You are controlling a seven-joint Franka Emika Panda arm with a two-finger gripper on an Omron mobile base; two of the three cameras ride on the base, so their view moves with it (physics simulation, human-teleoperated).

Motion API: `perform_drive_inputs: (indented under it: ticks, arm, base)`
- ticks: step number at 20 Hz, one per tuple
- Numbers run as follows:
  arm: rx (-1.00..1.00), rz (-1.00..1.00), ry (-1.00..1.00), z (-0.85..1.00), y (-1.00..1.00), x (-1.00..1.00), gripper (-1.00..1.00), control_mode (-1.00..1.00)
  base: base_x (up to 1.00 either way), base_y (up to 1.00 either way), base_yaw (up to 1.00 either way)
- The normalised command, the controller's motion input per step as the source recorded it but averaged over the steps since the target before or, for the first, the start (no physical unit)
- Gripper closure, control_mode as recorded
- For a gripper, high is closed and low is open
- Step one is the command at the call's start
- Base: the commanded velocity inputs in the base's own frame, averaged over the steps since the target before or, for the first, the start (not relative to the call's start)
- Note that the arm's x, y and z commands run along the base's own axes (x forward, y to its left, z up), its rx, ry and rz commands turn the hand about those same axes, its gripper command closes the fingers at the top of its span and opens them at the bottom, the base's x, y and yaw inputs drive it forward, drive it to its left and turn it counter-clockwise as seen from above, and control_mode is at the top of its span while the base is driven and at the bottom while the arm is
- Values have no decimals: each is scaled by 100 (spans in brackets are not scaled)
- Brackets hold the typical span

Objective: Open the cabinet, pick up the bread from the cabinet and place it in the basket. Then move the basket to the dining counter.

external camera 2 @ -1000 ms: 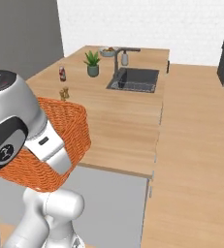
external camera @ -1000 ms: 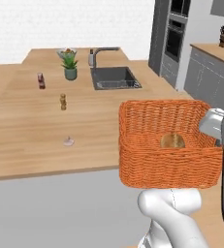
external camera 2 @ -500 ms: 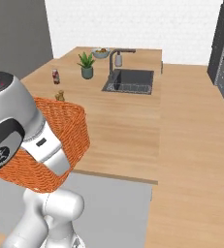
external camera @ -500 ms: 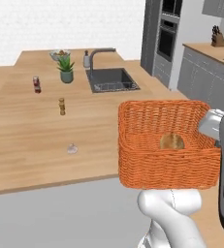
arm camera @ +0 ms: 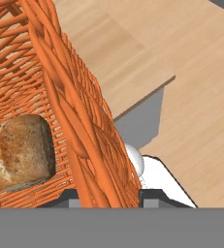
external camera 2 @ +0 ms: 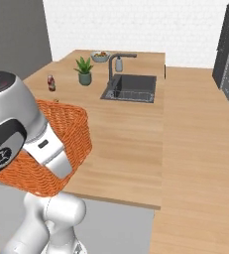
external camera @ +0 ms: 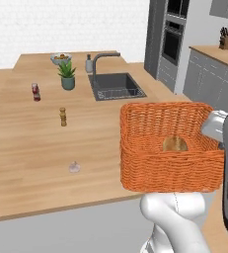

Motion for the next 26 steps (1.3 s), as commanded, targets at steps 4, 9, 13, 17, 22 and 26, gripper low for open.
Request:
perform_drive_inputs:
  ticks: [4, 9, 13, 17, 22, 26]
  arm:
    - [0, 0, 1, 0, 0, 59, 100, -100]
    - [0, 1, 1, 0, -5, 96, 100, -100]
    - [0, 0, 1, -8, -34, 100, 100, -100]
    - [5, 0, 0, -29, -79, 100, 100, -100]
    - [0, 0, 0, -54, -52, 100, 100, -100]
    - [0, 0, -2, -73, -14, 89, 100, -100]
  base:
    - [0, 0, 0]
    - [0, 0, 0]
    - [0, 0, 0]
    - [0, 0, 0]
    - [0, 0, 0]
    - [0, 0, 0]
